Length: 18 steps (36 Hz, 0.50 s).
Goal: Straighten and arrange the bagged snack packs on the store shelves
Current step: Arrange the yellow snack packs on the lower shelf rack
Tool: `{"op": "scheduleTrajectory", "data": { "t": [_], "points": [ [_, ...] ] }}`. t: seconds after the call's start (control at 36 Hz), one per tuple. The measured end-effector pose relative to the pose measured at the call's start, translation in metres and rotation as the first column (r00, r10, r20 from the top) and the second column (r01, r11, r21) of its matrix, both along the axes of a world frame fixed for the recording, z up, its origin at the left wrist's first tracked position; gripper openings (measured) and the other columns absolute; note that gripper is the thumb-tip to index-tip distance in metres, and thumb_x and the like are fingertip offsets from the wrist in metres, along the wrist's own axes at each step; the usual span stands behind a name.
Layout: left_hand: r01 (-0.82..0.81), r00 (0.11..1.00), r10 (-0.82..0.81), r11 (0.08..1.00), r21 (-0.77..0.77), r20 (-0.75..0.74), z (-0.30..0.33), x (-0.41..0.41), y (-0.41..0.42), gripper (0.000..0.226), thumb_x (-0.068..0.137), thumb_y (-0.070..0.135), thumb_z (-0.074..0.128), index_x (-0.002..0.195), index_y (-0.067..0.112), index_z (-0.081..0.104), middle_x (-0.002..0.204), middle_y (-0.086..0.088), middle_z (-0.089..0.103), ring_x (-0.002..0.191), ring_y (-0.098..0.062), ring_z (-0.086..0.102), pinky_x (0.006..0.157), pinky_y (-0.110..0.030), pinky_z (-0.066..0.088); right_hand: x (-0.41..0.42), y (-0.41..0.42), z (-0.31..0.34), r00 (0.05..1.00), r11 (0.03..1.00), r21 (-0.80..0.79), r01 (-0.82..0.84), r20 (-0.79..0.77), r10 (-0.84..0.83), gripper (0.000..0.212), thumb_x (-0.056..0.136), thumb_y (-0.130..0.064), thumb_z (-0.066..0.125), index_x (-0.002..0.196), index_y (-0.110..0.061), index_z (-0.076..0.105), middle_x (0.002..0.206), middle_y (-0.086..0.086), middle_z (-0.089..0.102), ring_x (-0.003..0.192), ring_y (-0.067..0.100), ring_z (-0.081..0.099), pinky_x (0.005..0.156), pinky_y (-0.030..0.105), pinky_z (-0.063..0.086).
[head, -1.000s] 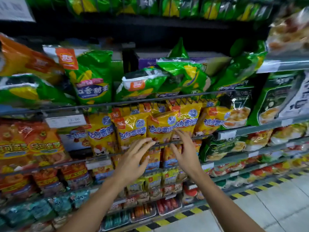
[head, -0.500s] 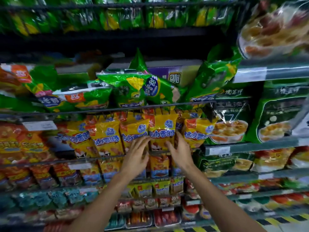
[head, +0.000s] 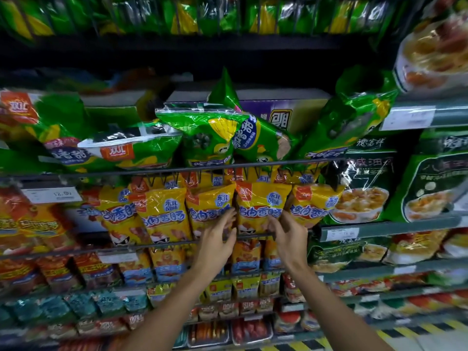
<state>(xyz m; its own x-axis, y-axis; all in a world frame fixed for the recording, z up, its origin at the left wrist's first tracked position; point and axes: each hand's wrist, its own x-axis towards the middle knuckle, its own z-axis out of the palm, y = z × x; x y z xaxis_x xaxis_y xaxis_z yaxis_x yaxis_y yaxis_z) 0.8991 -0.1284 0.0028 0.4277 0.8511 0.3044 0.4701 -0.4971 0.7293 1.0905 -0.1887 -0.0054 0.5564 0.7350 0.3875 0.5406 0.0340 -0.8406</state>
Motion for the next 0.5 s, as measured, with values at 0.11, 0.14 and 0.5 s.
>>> {"op": "scheduleTrajectory", "data": {
  "t": [0.11,0.14,0.5],
  "points": [
    [-0.047,0.999,0.048,0.998,0.038,-0.018,0.005,0.009,0.004,0.051,0.1,0.029,0.064,0.149,0.023,0.051,0.137,0.014,0.063,0.115,-0.004,0.065,0.099,-0.015,0.047,0.001,-0.003,0.0,1.0,0.999,0.036,0.001,-0.015,0.0,0.015,0.096,-0.021,0.069,0.082,-0.018,0.066,0.068,-0.018,0.068,0.063,0.003,0.067,0.067,0.025,0.055],
    [-0.065,0.998,0.066,0.997,0.05,-0.022,0.008,0.01,0.006,0.049,0.1,0.031,0.065,0.146,0.022,0.054,0.135,0.013,0.065,0.112,-0.005,0.068,0.098,-0.016,0.05,0.001,-0.003,0.0,1.0,0.999,0.046,-0.007,-0.01,0.007,0.016,0.096,-0.02,0.069,0.081,-0.023,0.064,0.068,-0.019,0.067,0.064,0.003,0.067,0.069,0.027,0.056],
    [-0.117,0.982,0.141,0.977,0.181,-0.124,0.026,0.009,0.009,0.05,0.088,0.038,0.078,0.132,0.017,0.067,0.115,0.005,0.076,0.097,-0.012,0.074,0.084,-0.032,0.061,0.006,-0.008,-0.01,0.996,0.989,0.139,-0.051,0.073,0.042,0.026,0.092,-0.031,0.07,0.105,-0.009,0.076,0.084,-0.019,0.071,0.066,0.011,0.068,0.067,0.042,0.058]
  ]
}}
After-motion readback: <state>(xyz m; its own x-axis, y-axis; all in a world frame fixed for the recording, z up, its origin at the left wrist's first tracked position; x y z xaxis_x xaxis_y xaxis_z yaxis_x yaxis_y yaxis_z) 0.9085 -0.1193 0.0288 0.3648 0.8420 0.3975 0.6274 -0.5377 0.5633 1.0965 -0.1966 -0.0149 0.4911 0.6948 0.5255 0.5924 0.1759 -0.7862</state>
